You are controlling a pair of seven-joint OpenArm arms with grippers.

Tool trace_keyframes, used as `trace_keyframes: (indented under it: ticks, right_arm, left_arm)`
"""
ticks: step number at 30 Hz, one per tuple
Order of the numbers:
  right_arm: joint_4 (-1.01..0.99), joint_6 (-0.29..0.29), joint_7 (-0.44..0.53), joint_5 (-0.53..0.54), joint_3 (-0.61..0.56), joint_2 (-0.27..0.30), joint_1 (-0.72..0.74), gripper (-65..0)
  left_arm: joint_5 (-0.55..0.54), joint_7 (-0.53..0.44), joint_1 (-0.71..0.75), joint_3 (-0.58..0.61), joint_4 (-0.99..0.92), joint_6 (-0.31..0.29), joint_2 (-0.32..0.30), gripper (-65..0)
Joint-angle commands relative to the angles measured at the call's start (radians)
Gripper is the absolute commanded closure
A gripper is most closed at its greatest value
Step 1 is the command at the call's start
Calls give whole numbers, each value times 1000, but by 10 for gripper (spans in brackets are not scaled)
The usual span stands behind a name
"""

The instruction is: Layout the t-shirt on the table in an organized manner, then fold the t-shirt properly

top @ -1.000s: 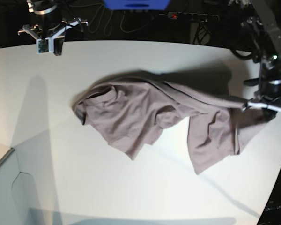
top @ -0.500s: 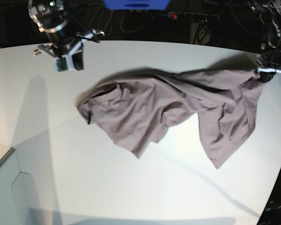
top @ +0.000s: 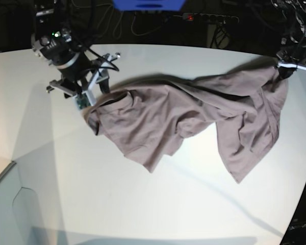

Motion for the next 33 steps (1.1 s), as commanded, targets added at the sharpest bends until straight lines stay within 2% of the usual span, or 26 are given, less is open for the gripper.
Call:
trace_keyframes:
  ticks: [1,6,15,17,22,25,27,33]
  right_arm:
    - [12,20,23,8,1,0,16,-288]
    - [-37,21,14,8,-1,5,118,-315]
    - [-305,23,12,8,-2,6,362,-319]
    - [-371,23,12,8,-2,6,418,-327]
    - [-482,24,12,8,-12,0,524,-342]
    - [-565,67,20,8,-45,0,585,-340]
    - [-644,67,21,8,-62,-1,628,-340]
    - [-899,69,53,8,-99,-15,732,-340]
  left_arm:
    - [-12,-18,0,-3,17,-21,-15,0]
    - [-6,-18,2,-5,17,-74,-12,0]
    - [-7,-16,0,-2,17,-74,-12,-4]
    - [-12,5,0,-3,26,-74,-15,-52]
    - [-15,74,5,-17,124,-74,-14,-331]
    - [-13,81,3,-53,229,-74,6,-466]
    - [-4,81,0,-63,279,-74,15,-497]
    - [-1,81,-64,-60,294,-62,4,-495]
